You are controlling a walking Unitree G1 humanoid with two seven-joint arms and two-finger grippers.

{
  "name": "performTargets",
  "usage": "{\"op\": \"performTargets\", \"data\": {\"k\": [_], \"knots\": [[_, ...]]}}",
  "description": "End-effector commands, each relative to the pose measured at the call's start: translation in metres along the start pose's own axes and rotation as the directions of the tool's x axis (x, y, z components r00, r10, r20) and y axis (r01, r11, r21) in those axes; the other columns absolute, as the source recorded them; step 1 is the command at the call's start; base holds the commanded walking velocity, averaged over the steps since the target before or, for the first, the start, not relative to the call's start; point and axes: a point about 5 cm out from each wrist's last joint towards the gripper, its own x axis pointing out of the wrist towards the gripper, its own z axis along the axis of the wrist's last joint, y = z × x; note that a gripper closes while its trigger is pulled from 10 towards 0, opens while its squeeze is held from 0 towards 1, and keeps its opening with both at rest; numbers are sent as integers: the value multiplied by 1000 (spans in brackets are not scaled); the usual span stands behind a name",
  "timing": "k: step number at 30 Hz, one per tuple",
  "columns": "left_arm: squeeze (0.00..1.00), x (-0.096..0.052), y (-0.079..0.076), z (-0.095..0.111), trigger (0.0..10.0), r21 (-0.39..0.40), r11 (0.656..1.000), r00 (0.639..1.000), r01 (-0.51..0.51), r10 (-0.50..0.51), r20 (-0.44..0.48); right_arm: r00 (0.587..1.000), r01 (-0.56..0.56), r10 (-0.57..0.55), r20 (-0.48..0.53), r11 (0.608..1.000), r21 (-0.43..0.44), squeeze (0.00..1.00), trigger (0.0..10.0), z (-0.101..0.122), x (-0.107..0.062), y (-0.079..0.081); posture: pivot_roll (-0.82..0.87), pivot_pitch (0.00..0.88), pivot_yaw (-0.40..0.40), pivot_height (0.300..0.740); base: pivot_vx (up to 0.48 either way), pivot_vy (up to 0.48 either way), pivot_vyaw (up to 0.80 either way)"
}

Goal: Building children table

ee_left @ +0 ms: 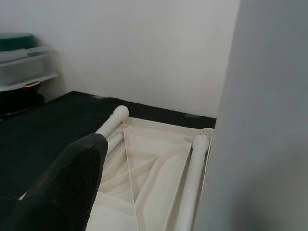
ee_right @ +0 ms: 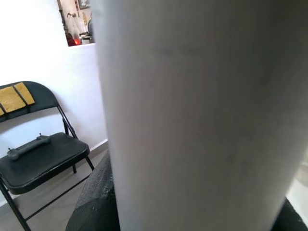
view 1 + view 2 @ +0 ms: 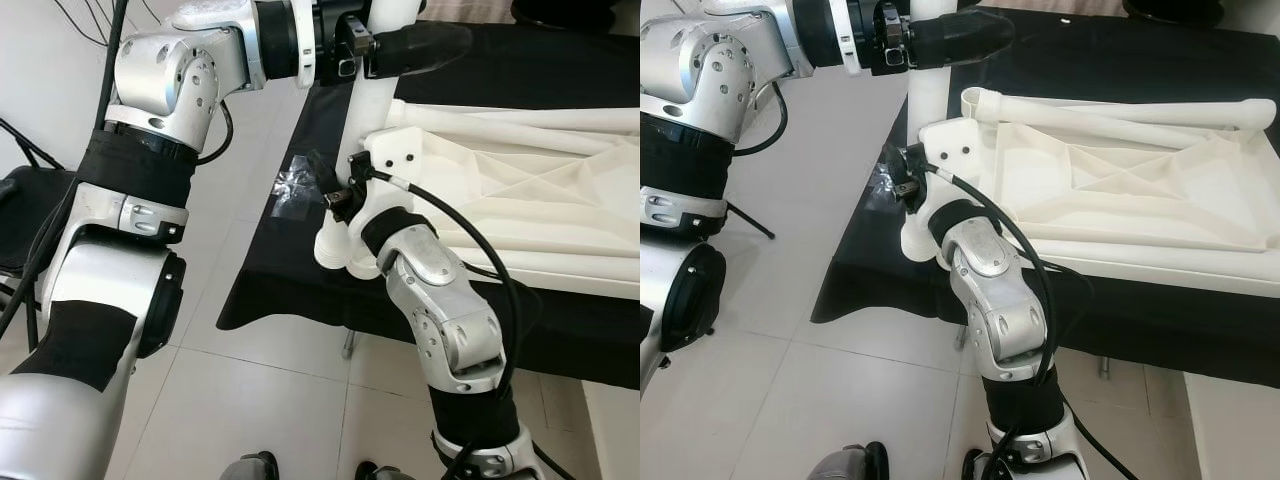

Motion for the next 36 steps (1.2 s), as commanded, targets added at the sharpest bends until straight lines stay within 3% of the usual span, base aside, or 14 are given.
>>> {"op": "performTargets", "data": {"k": [1,2,3,4,5,7,12,15,17,24,27,32,35,36], "knots": [[0,-10,0,17,10000,32,999,998,-17,15,59,996,-85,84,-25,996,-11,0,10000,-6,4,13,67,177,8,740,0,0,0],[0,-20,0,29,10000,41,999,994,-28,24,108,999,-44,44,-17,999,1,0,10000,-4,6,2,67,177,8,740,0,0,0],[0,-20,0,29,10000,41,999,994,-28,24,108,999,-44,44,-17,999,1,0,10000,-4,6,2,67,177,8,740,0,0,0],[0,-40,-2,52,10000,40,998,977,-44,35,210,999,47,-48,11,999,25,0,10000,2,9,-20,61,172,-1,740,0,0,0],[0,-40,-2,52,10000,40,998,977,-44,35,210,999,47,-48,11,999,25,0,10000,2,9,-20,61,172,-1,740,0,0,0],[0,-54,-6,66,10000,41,998,960,-56,42,275,995,96,-97,36,994,44,0,10000,8,10,-36,62,169,-9,740,0,0,0],[0,-74,-13,73,10000,63,991,957,-117,95,275,992,80,-76,103,996,-38,0,10000,24,15,-49,64,160,-25,740,0,0,0],[0,-78,-15,69,10000,64,990,962,-122,103,252,991,73,-66,114,996,-55,0,10000,27,17,-49,64,157,-28,740,0,0,0],[0,-81,-16,60,10000,94,982,968,-167,145,204,990,30,-10,138,989,-143,0,10000,33,21,-44,67,151,-37,740,0,0,0],[0,-75,-16,26,10000,136,955,962,-263,250,109,975,-95,139,174,966,-238,0,10000,41,27,-18,55,134,-43,740,0,0,0],[0,-68,-18,14,10000,181,952,969,-246,240,53,968,-143,187,169,960,-243,0,10000,40,28,-6,53,128,-45,740,0,0,0],[0,-58,-16,6,10000,184,962,979,-202,198,40,954,-216,258,153,944,-248,0,10000,35,29,12,49,121,-38,740,0,0,0],[0,-54,-15,7,10000,184,964,981,-191,184,54,955,-219,259,144,944,-245,0,10000,33,31,14,49,120,-35,740,0,0,0],[0,-53,-14,9,10000,184,963,980,-198,188,72,966,-182,218,136,954,-240,0,10000,31,34,7,50,119,-34,740,0,0,0]]}}
